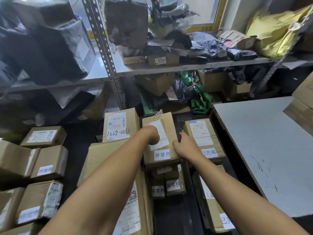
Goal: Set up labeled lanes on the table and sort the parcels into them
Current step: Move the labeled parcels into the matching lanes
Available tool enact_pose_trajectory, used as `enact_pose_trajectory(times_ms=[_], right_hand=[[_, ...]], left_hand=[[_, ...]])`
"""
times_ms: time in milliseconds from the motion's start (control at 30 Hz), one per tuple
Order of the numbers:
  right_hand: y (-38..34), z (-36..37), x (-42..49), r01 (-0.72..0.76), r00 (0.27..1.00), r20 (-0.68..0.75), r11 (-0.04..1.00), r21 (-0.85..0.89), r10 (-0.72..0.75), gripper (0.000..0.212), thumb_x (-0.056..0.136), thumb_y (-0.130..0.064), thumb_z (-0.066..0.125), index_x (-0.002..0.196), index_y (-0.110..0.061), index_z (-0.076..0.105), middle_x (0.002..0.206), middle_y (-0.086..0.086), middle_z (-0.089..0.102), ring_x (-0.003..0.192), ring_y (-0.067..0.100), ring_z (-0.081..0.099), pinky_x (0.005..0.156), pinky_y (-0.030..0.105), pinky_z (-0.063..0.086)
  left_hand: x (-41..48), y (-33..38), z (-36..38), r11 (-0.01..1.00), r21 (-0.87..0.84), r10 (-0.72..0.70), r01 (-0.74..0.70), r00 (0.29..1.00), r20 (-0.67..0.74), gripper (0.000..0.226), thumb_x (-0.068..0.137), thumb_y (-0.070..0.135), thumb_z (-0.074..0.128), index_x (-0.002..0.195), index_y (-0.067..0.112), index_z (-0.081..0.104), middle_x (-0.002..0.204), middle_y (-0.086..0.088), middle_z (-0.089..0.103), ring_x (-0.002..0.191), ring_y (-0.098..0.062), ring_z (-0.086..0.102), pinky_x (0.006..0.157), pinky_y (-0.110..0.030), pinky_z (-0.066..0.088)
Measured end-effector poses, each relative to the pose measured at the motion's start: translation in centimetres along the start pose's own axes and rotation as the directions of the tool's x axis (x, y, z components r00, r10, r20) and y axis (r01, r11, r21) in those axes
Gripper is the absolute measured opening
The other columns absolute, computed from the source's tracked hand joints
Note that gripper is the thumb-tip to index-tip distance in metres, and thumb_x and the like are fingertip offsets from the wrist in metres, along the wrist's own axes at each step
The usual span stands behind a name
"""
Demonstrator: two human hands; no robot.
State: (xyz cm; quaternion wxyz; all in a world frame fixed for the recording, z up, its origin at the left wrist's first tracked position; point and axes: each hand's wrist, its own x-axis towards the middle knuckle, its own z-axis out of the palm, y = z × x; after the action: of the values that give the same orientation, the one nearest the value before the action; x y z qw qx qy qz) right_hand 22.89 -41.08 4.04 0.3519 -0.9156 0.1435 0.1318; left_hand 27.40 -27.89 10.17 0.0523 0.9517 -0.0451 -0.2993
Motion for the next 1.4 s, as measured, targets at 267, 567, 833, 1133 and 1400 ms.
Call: enact_pose_trajectory(times_ms=[267, 567, 833, 1133, 1400], right_hand=[[-3.2, -1.2, -0.8, 0.091, 0.986, -0.148, 0.995, 0.045, -0.083, 0.037, 0.096, -0.024, 0.048, 0.13, -0.007, 0.051, 0.127, 0.01, 0.059, 0.113, 0.027, 0.056, 0.083, 0.032, 0.043], [-17.5, -2.1, -5.6, 0.485, 0.86, -0.277, 0.854, 0.185, -0.428, 0.051, 0.102, -0.037, 0.045, 0.149, -0.018, 0.04, 0.14, 0.002, 0.055, 0.123, 0.014, 0.053, 0.098, 0.024, 0.037], [-31.6, 4.6, -8.9, 0.666, 0.746, -0.145, 0.736, 0.123, -0.651, 0.055, 0.102, -0.039, 0.046, 0.151, -0.017, 0.037, 0.144, 0.008, 0.054, 0.128, 0.019, 0.054, 0.111, 0.034, 0.04], [-43.1, 20.4, -11.8, 0.76, 0.629, 0.146, 0.643, 0.09, -0.764, 0.052, 0.101, -0.04, 0.046, 0.148, -0.018, 0.042, 0.139, 0.005, 0.058, 0.12, 0.019, 0.059, 0.104, 0.035, 0.045], [-44.7, 38.2, -13.8, 0.697, 0.618, 0.563, 0.714, -0.069, -0.549, 0.052, 0.099, -0.039, 0.048, 0.145, -0.013, 0.043, 0.138, 0.013, 0.058, 0.125, 0.031, 0.055, 0.106, 0.038, 0.042]], left_hand=[[-1.7, -2.0, -3.1, 0.955, -0.271, 0.049, -0.125, 0.961, -0.272, 0.022, 0.094, 0.004, 0.039, 0.107, -0.001, 0.056, 0.113, -0.02, 0.059, 0.101, -0.032, 0.058, 0.077, -0.036, 0.045], [-7.5, -13.8, -8.6, 0.8, -0.502, -0.116, -0.33, 0.734, -0.669, 0.046, 0.103, 0.031, 0.034, 0.146, 0.015, 0.04, 0.15, -0.006, 0.044, 0.138, -0.024, 0.038, 0.112, -0.035, 0.029], [-14.3, -31.0, -8.8, 0.69, -0.636, -0.365, -0.346, 0.592, -0.718, 0.046, 0.103, 0.034, 0.038, 0.146, 0.019, 0.042, 0.148, -0.003, 0.046, 0.137, -0.019, 0.04, 0.112, -0.029, 0.027], [-21.3, -53.4, -2.9, 0.562, -0.797, -0.684, -0.222, 0.417, -0.599, 0.038, 0.102, 0.019, 0.043, 0.137, 0.005, 0.052, 0.139, -0.01, 0.054, 0.128, -0.017, 0.048, 0.091, -0.009, 0.028], [-22.6, -66.2, 10.9, 0.302, -0.95, -0.894, 0.081, 0.37, -0.253, 0.04, 0.098, 0.021, 0.049, 0.136, 0.009, 0.053, 0.137, -0.014, 0.056, 0.126, -0.028, 0.051, 0.106, -0.035, 0.039]])
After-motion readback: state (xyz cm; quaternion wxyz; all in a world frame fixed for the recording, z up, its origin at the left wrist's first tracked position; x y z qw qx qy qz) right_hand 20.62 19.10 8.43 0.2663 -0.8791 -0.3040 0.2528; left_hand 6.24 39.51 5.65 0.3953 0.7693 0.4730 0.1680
